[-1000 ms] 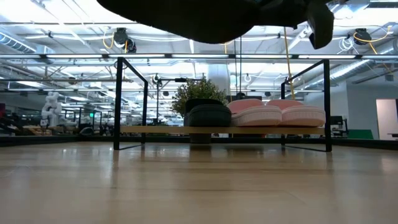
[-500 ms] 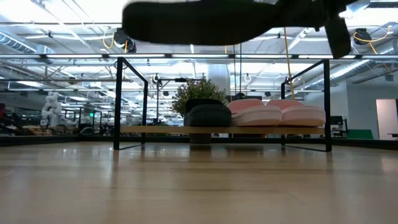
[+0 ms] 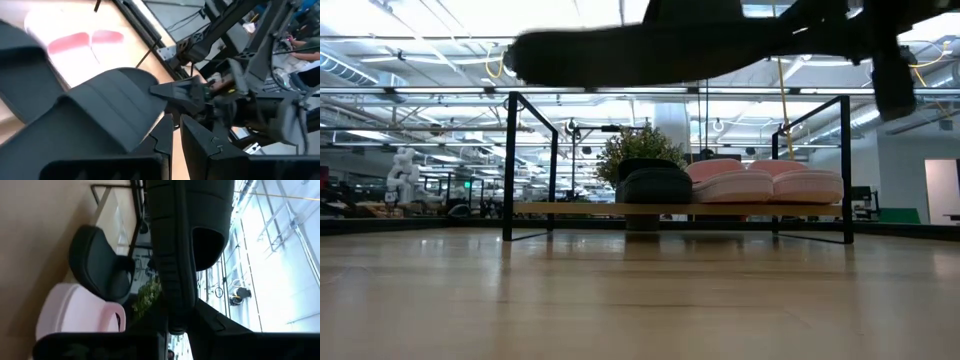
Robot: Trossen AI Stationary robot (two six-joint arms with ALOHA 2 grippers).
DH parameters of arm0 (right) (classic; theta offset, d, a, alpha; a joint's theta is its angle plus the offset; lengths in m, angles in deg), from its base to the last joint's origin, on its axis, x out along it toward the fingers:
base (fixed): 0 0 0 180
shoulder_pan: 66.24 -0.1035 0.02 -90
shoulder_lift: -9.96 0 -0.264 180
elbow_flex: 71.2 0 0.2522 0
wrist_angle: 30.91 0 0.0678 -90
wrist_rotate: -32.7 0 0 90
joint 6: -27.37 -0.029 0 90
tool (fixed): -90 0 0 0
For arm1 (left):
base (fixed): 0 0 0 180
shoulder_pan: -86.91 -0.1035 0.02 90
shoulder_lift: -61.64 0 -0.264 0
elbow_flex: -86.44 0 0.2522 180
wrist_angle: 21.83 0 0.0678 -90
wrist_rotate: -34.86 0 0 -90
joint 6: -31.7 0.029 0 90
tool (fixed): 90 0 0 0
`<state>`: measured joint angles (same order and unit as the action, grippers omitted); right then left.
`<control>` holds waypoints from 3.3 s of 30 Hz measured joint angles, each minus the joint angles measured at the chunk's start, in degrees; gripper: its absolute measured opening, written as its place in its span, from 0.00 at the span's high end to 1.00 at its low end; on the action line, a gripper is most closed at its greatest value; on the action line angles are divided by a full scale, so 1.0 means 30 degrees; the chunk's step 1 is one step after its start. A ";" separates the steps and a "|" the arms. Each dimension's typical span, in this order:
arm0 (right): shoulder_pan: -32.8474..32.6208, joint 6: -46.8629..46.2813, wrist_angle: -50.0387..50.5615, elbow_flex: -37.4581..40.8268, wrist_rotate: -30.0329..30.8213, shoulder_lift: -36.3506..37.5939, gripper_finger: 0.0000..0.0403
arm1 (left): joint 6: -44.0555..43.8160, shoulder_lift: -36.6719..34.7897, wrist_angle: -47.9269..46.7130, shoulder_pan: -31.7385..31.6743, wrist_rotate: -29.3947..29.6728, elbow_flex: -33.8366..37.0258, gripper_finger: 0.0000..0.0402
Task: Pick and place slides into the shelf
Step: Put the black slides on the shelf
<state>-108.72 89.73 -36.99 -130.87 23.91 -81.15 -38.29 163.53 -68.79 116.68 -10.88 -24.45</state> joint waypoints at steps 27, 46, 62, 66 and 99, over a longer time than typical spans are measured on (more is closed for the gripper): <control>-0.0450 0.1286 -0.4629 0.0000 -0.0160 0.0000 0.93 | 1.0349 0.0000 0.1888 -0.0199 -0.1847 0.0030 0.92; -0.2042 0.0944 -0.5818 -0.0007 -0.0769 0.0015 0.93 | 2.0473 -0.0871 -0.7337 0.0166 0.0501 0.0019 0.92; -0.3532 -0.2019 -0.6172 -0.0022 -0.0018 0.0015 0.93 | 2.0522 -0.0878 -0.7132 -0.0204 0.3429 0.0019 0.92; -0.3824 -0.2391 -0.6184 -0.0022 0.0007 0.0015 0.93 | 1.6650 -0.1013 -0.5515 -0.0494 0.3399 0.0026 0.92; -0.3408 -0.2894 -0.6059 -0.0015 -0.3116 0.1228 0.93 | 2.9210 -0.6228 0.7506 -0.1821 -0.5297 0.0032 0.92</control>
<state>-118.95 81.05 -55.17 -130.91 14.56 -77.47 49.34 144.84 -46.27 111.22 -26.77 -24.35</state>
